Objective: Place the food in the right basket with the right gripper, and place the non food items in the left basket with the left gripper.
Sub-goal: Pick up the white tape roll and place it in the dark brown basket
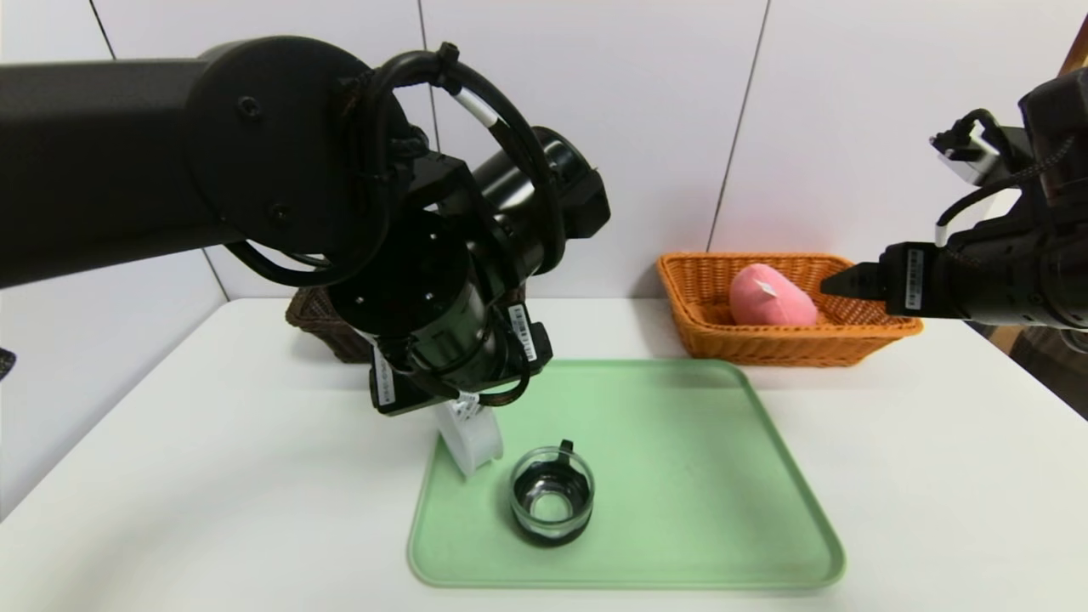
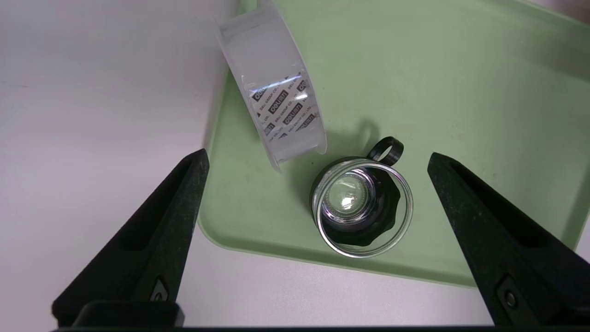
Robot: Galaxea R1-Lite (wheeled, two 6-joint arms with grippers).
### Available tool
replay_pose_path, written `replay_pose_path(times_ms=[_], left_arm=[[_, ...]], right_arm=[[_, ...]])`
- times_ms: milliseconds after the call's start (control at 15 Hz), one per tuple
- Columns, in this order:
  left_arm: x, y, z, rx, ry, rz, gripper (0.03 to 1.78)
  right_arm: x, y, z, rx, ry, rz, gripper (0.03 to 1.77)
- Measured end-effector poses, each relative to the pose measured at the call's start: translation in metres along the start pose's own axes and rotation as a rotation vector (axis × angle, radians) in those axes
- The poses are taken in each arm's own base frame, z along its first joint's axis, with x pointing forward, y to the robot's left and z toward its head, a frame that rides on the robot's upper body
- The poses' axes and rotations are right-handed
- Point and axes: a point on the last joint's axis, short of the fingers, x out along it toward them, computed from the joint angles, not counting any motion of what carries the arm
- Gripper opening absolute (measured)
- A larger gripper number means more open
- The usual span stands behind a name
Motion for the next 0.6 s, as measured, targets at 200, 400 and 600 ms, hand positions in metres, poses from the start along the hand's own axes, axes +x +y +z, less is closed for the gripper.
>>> replay_pose_path(times_ms=[200,400,600], left_arm=[[0.007,-0.001,-0.003,-0.004,0.001,0.041,1.69],[0.015,-0.004,-0.004,-0.013,-0.011,0.068,1.69],[0.021,-0.008,-0.002,-0.045,-0.015,0.07,1.69]], right_arm=[[-0.008,0.0,-0.006,-0.008,0.001,0.021,1.69],[-0.017,0.001,-0.012,-0.019,-0.004,0.044,1.69],[-0.026,0.003,-0.016,-0.026,-0.037,0.09,1.69]])
